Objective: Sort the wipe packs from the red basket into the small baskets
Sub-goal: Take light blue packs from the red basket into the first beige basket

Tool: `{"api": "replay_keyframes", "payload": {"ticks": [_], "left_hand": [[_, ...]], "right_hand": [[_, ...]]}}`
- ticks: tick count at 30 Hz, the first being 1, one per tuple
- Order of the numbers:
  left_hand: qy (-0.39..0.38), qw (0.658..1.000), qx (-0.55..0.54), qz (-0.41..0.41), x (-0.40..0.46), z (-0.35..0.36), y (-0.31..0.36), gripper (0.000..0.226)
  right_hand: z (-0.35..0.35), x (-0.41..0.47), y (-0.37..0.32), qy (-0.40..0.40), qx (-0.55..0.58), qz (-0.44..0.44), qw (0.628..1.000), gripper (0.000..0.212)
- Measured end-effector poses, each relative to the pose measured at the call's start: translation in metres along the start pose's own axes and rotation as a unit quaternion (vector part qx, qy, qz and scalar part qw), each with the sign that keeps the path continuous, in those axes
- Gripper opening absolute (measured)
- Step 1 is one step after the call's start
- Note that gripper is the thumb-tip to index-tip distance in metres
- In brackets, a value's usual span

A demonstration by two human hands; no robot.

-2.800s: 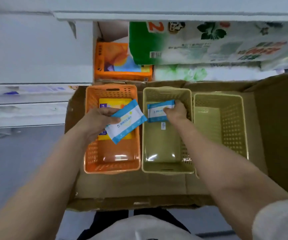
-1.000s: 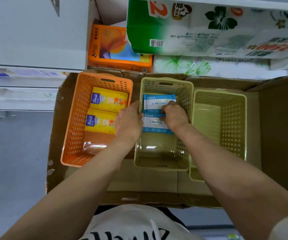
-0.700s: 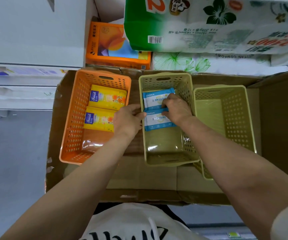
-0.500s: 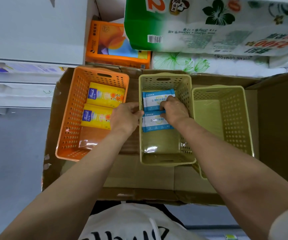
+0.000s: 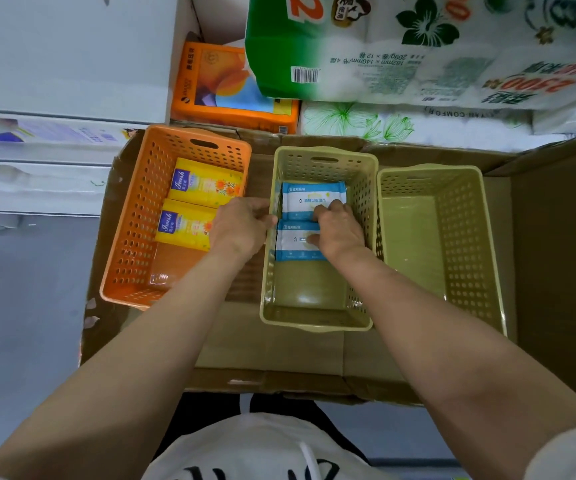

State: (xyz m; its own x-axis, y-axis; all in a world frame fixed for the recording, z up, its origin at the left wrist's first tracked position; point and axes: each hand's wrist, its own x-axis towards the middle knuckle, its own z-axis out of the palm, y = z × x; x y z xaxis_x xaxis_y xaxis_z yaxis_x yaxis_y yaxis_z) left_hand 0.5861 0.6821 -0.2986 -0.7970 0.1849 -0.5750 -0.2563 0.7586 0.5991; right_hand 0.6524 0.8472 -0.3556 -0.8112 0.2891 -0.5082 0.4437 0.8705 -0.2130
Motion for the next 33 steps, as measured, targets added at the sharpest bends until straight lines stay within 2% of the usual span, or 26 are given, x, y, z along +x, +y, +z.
{"api": "replay_keyframes", "payload": {"ticks": [7,13,18,25,29,33], "left_hand": [[0.019,0.999,0.028,0.027,-0.004,0.002,0.002,0.034],[0.034,0.992,0.096,0.069,-0.018,-0.001,0.006,0.038],[0.039,0.986,0.097,0.130,-0.044,-0.030,-0.004,0.043],[0.083,0.961,0.146,0.221,-0.083,-0.145,-0.052,0.042],[0.140,0.934,0.185,0.271,-0.120,-0.240,-0.112,0.036],[0.204,0.902,0.232,0.301,-0.157,-0.338,-0.184,0.041]], "right_hand": [[0.005,-0.003,-0.001,0.021,-0.013,0.003,1.000,0.049],[-0.015,-0.014,-0.008,0.011,0.008,0.005,1.000,0.051],[-0.046,-0.041,-0.014,0.059,-0.004,0.012,0.998,0.041],[-0.089,-0.117,-0.077,0.168,-0.024,-0.010,0.985,0.044],[-0.097,-0.173,-0.153,0.219,-0.015,-0.042,0.975,0.042],[-0.089,-0.226,-0.242,0.296,0.022,-0.087,0.951,0.037]]}}
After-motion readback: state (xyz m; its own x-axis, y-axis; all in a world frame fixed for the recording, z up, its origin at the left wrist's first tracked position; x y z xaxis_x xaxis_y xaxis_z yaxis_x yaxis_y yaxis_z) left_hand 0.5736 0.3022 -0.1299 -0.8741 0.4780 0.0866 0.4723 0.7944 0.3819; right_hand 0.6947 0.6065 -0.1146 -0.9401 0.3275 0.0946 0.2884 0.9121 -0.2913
